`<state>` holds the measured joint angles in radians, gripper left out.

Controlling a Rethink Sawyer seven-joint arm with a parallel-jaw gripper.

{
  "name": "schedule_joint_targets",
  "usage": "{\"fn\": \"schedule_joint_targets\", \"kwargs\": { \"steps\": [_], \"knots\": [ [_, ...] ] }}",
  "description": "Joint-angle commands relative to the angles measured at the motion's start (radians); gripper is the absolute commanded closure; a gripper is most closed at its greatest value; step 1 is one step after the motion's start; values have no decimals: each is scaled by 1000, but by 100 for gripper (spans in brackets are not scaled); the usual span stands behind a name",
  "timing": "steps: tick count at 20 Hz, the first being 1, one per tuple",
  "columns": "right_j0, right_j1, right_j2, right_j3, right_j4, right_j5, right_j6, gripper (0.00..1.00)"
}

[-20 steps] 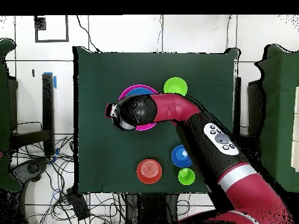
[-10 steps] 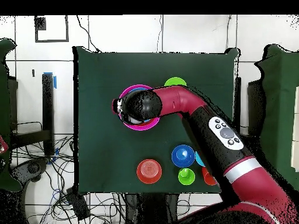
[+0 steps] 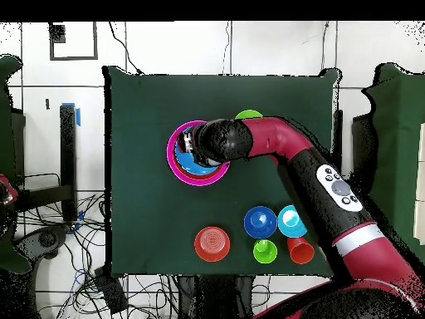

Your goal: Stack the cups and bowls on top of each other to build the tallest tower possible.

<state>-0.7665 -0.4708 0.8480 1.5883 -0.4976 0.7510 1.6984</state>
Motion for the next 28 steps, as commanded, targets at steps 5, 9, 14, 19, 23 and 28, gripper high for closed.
{"fn": "schedule_joint_targets", "kwargs": {
  "steps": [5, 9, 14, 19, 23, 28],
  "knots": [
    [12, -9, -45, -7, 26, 140, -95, 0],
    [-19, -20, -26, -2, 45, 182, -152, 0],
    [-50, -22, -20, 0, 66, 204, -164, 0],
    [-99, -37, 14, 72, 20, 98, -180, 0],
    [-126, -16, 21, 115, 4, 20, -139, 0],
    [-156, -17, 3, 171, 20, -63, -27, 0]
  ]
}}
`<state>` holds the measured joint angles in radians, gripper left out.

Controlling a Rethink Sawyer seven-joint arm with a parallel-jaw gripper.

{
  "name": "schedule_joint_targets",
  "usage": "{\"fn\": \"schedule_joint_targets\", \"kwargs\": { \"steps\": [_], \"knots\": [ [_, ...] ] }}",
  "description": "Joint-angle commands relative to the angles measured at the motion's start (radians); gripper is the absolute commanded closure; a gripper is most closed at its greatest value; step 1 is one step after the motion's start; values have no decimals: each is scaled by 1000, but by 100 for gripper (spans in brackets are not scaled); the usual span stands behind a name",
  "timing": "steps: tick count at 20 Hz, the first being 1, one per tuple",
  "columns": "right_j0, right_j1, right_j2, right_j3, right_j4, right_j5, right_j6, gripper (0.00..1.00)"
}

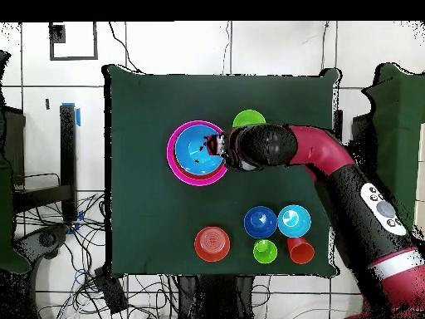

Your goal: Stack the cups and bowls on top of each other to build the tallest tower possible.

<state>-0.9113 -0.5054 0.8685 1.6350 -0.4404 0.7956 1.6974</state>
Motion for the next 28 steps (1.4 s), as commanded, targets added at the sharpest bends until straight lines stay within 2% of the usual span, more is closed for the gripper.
{"fn": "schedule_joint_targets", "kwargs": {
  "steps": [1, 4, 8, 13, 16, 19, 22, 25, 28],
  "knots": [
    [-17, 18, -20, 134, -38, -127, -12, 0],
    [-33, 17, -32, 173, -36, -204, 43, 0],
    [-56, 45, -37, 205, -61, -297, 37, 0],
    [-68, 105, -45, 202, -51, -322, 3, 0],
    [-46, 132, -55, 176, -79, -322, -42, 0],
    [-32, 152, -63, 177, -87, -388, -5, 0],
    [-36, 158, -57, 191, -62, -407, 25, 0],
    [-32, 133, -56, 196, -42, -382, 32, 0],
    [-35, 141, -54, 198, -42, -395, 33, 0]
  ]
}}
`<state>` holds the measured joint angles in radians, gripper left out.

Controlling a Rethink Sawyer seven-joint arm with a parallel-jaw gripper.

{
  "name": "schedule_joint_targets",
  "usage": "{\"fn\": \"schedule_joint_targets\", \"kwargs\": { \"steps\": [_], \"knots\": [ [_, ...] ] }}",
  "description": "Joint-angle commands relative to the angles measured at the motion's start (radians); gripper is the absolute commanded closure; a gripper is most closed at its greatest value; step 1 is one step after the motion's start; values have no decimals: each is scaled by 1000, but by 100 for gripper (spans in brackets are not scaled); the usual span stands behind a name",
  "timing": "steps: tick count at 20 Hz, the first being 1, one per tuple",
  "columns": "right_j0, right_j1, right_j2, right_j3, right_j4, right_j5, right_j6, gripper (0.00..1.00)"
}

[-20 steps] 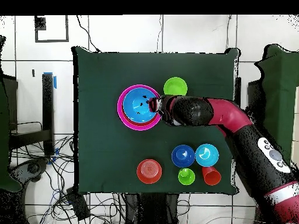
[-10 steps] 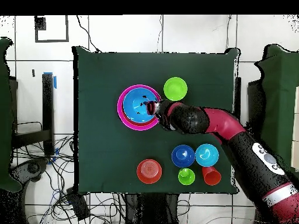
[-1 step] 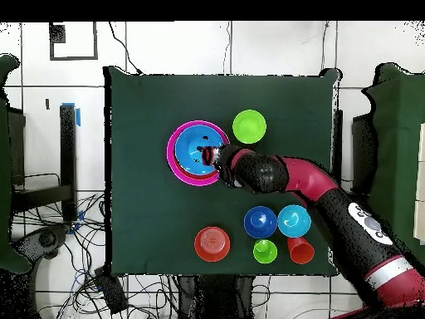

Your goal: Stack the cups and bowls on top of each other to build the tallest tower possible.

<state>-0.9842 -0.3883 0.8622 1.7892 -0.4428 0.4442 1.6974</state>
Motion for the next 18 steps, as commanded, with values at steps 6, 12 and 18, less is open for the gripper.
{"fn": "schedule_joint_targets", "kwargs": {
  "steps": [6, 12, 18],
  "knots": [
    [190, -120, -134, 5, -96, 59, 30, 0],
    [406, -214, -180, 12, -38, 33, 159, 0],
    [493, -140, -203, 7, 156, -16, 315, 0]
  ]
}}
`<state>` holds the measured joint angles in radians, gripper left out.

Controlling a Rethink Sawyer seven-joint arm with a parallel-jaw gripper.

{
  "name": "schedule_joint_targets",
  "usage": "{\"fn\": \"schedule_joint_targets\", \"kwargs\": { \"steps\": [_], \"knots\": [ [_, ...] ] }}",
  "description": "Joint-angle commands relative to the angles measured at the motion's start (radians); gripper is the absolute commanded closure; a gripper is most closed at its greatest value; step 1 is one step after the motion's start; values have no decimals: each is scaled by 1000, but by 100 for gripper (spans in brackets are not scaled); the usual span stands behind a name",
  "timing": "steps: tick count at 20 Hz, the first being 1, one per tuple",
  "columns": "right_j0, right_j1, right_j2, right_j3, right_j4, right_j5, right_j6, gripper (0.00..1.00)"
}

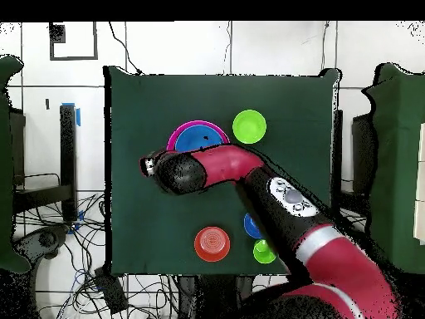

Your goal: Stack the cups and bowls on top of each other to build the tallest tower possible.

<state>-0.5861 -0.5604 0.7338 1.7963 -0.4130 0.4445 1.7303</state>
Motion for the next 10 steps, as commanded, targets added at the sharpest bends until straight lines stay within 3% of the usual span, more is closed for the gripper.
{"fn": "schedule_joint_targets", "kwargs": {
  "steps": [1, 5, 7, 10],
  "knots": [
    [89, 52, -62, -9, 158, 8, 269, 0],
    [69, 132, -14, -31, 279, 115, 217, 0],
    [86, 124, -23, -45, 267, 128, 171, 0],
    [109, 79, -42, -44, 189, 39, 127, 0]
  ]
}}
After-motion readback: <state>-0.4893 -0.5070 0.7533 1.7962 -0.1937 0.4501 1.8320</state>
